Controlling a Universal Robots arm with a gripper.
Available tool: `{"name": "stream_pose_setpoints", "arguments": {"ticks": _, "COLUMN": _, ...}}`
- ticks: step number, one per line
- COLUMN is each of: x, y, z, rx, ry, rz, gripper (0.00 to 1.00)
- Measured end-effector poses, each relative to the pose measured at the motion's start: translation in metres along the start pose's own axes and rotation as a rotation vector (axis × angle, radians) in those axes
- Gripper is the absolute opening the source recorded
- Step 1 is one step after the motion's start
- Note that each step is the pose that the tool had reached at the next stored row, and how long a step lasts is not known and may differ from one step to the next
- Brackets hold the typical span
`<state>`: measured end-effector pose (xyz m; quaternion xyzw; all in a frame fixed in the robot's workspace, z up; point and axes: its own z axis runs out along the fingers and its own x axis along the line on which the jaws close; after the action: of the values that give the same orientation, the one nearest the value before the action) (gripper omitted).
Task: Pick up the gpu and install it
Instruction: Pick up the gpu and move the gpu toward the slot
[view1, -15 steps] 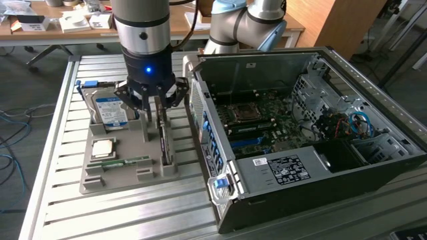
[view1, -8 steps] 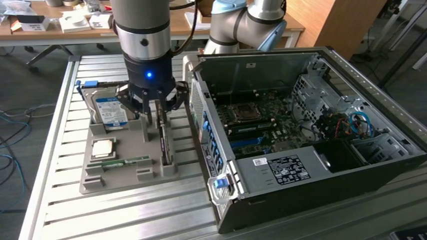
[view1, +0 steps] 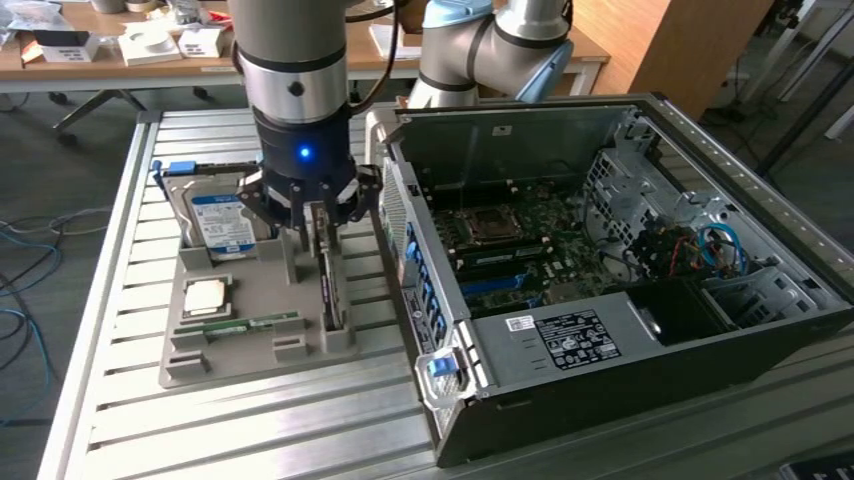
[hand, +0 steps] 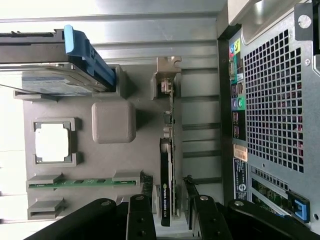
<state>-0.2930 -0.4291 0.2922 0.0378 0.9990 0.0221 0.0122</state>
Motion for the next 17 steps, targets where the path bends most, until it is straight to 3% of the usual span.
{"name": "stream_pose_setpoints", "arguments": {"ticks": 10, "x": -0.0001, "y": -0.0002, "z": 0.0033, "rx": 0.0000, "ry": 0.0000, "rz": 0.000, "gripper": 0.37}}
{"name": "stream_pose_setpoints", "arguments": {"ticks": 12, "x": -0.0001, "y": -0.0002, "z": 0.0033, "rx": 0.0000, "ry": 0.0000, "rz": 0.000, "gripper": 0.38}}
{"name": "stream_pose_setpoints", "arguments": {"ticks": 13, "x": -0.0001, "y": -0.0002, "z": 0.0034, "rx": 0.0000, "ry": 0.0000, "rz": 0.000, "gripper": 0.44}}
{"name": "stream_pose_setpoints", "arguments": {"ticks": 17, "x": 0.0000, "y": -0.0003, "z": 0.0067, "rx": -0.0003, "ry": 0.0000, "rz": 0.000, "gripper": 0.44}}
